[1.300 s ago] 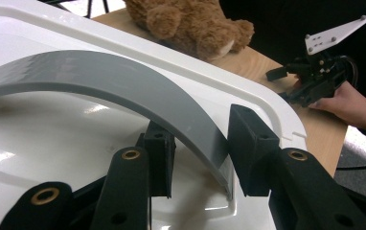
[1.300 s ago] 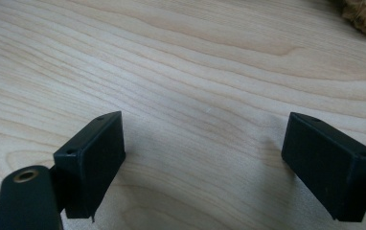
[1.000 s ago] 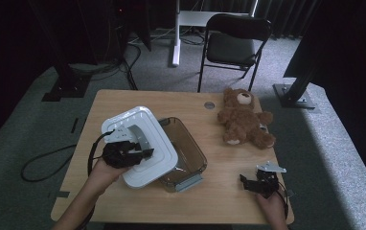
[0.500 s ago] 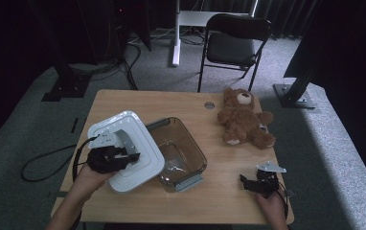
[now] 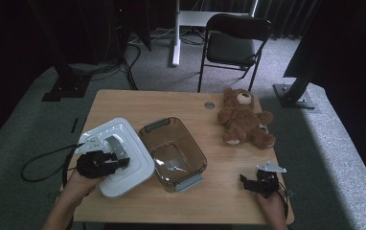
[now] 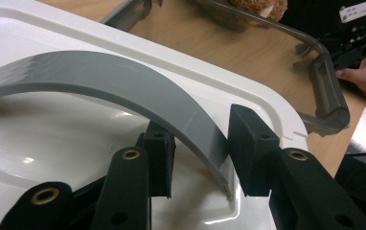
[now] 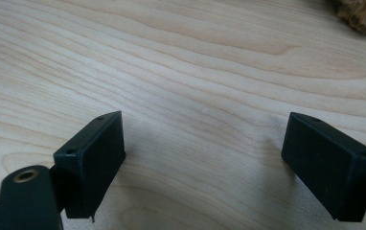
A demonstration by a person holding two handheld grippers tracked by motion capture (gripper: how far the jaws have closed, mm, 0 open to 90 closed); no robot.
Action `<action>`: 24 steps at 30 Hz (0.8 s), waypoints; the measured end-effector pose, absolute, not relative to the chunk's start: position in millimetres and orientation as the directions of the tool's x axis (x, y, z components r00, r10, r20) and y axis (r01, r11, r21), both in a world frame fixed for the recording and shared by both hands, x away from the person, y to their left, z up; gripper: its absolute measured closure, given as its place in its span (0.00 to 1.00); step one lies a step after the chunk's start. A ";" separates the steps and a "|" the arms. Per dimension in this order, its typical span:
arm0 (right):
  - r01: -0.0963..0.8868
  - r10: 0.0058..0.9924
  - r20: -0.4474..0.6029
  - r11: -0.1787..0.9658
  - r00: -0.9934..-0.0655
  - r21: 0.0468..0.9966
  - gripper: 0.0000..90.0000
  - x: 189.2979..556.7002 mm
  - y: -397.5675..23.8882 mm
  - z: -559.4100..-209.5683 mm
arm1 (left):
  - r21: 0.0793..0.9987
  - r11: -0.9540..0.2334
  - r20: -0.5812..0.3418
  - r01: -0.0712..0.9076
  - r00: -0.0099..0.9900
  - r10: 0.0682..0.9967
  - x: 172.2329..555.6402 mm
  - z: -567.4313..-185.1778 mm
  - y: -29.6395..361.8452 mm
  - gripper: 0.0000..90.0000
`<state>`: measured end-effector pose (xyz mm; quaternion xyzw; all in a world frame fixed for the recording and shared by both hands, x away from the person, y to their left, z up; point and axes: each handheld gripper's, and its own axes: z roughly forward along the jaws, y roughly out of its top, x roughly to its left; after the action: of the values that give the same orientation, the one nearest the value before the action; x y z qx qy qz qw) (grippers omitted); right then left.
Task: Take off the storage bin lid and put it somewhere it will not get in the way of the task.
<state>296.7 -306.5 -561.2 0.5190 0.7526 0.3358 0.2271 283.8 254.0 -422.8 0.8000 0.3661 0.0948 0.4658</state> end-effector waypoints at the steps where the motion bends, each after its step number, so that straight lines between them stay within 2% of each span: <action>1: 0.629 0.934 0.007 0.235 -0.357 0.741 0.16 296.7 -306.5 -561.2 | 0.816 -0.290 -0.198 0.501 0.712 0.674 283.0 -424.3 257.4 0.71; 9: 0.629 0.934 0.007 0.235 -0.357 0.741 0.16 296.8 -306.6 -561.2 | 0.803 -0.277 -0.234 0.528 0.706 0.668 281.5 -441.4 271.6 0.71; 24: 0.629 0.934 0.006 0.235 -0.357 0.741 0.16 296.8 -306.6 -561.2 | 0.712 -0.334 -0.279 0.618 0.685 0.673 303.1 -503.8 261.3 0.71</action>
<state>296.8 -306.6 -561.2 0.5194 0.7522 0.3356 0.2275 303.1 261.3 -503.8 0.8159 0.3956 0.0326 0.4204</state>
